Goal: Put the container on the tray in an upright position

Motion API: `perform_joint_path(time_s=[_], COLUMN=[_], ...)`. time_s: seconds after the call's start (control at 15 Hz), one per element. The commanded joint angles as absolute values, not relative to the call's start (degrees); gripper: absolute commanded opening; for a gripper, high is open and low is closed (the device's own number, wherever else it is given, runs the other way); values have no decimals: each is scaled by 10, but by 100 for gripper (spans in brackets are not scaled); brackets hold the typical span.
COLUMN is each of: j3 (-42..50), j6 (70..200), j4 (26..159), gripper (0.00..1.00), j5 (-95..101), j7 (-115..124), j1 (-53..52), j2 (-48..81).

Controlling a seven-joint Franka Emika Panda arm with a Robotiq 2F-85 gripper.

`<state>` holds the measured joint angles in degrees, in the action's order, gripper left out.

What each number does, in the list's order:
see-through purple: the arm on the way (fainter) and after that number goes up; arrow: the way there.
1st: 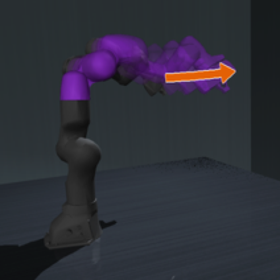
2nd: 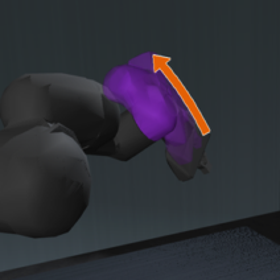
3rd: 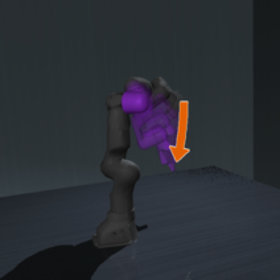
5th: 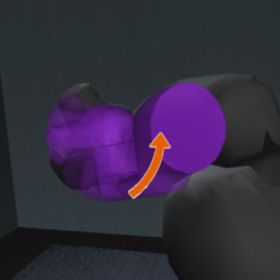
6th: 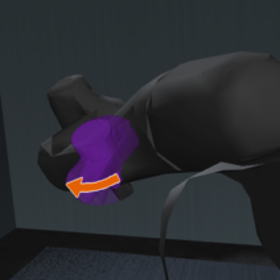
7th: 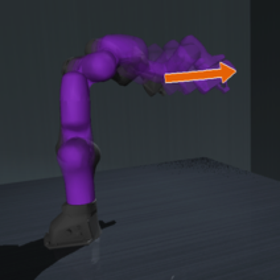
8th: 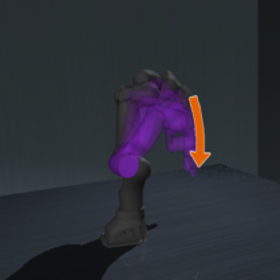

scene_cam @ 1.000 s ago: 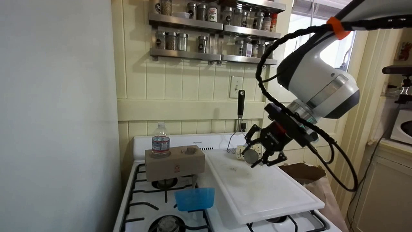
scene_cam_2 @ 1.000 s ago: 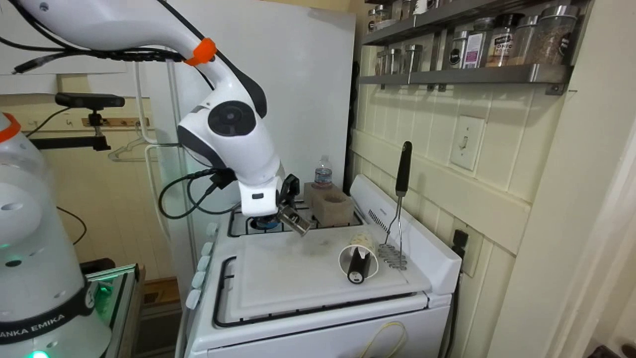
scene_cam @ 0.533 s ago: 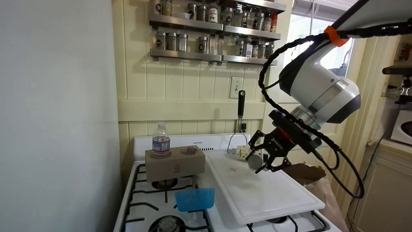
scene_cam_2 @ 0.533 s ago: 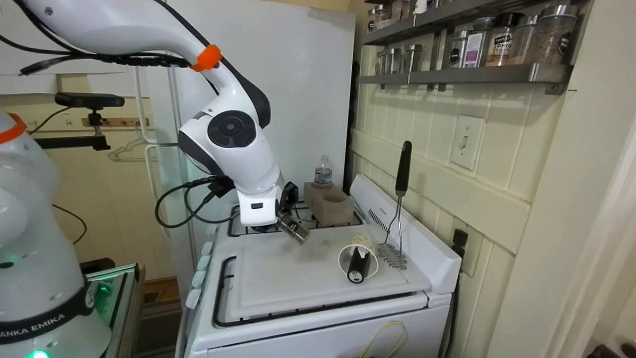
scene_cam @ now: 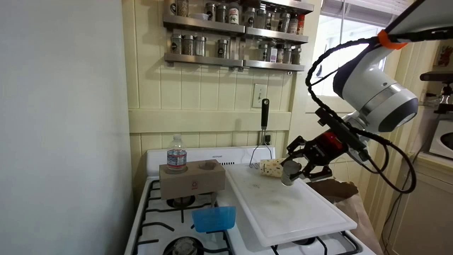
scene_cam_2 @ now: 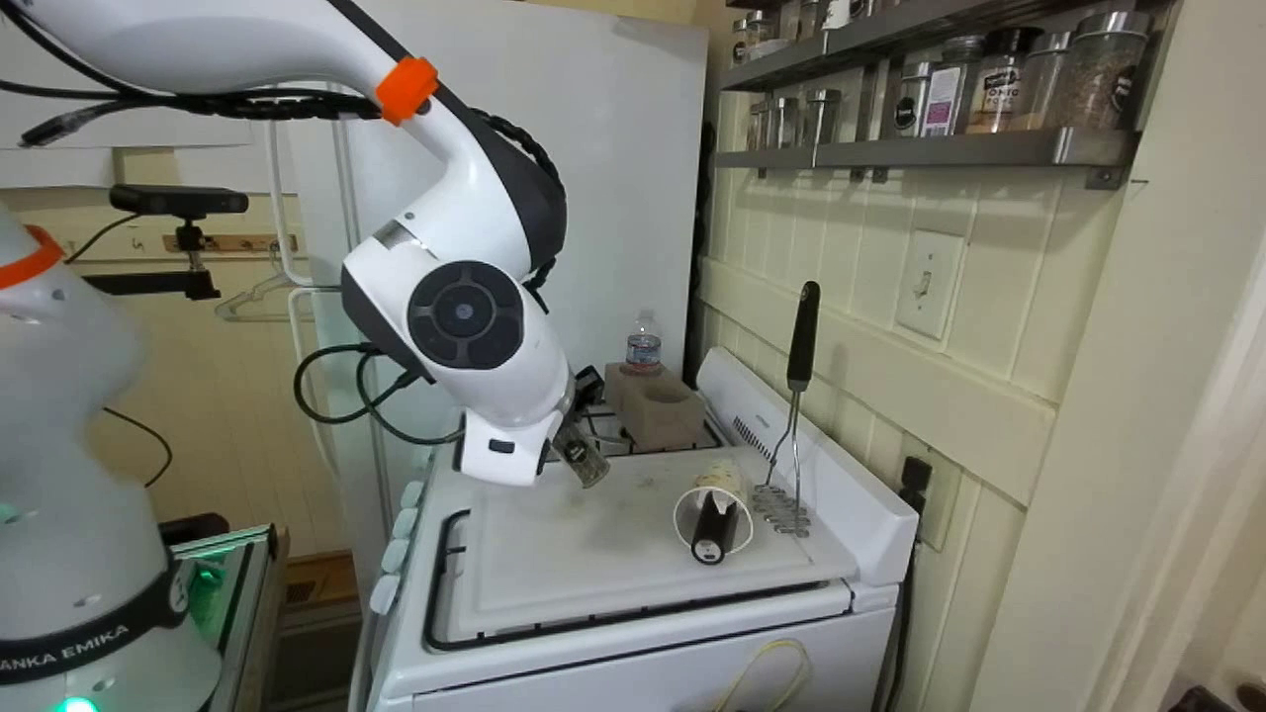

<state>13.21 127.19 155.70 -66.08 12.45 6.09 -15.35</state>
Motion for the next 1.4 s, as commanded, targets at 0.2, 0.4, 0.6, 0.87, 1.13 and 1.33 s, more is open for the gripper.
perform_joint_path(time_s=[0.2,0.4,0.6,0.87,1.13,1.33], j3=[151,164,165,153,141,147], j6=[1149,1075,1038,1062,1062,1035], j4=[1542,1538,1544,1551,1544,1540], gripper=[24,24,24,49,24,24], j5=[-708,-737,-751,-723,-714,-732], j7=[189,192,201,201,209,200], j1=[124,140,150,149,144,148], j2=[-105,-76,-41,-35,-22,-5])
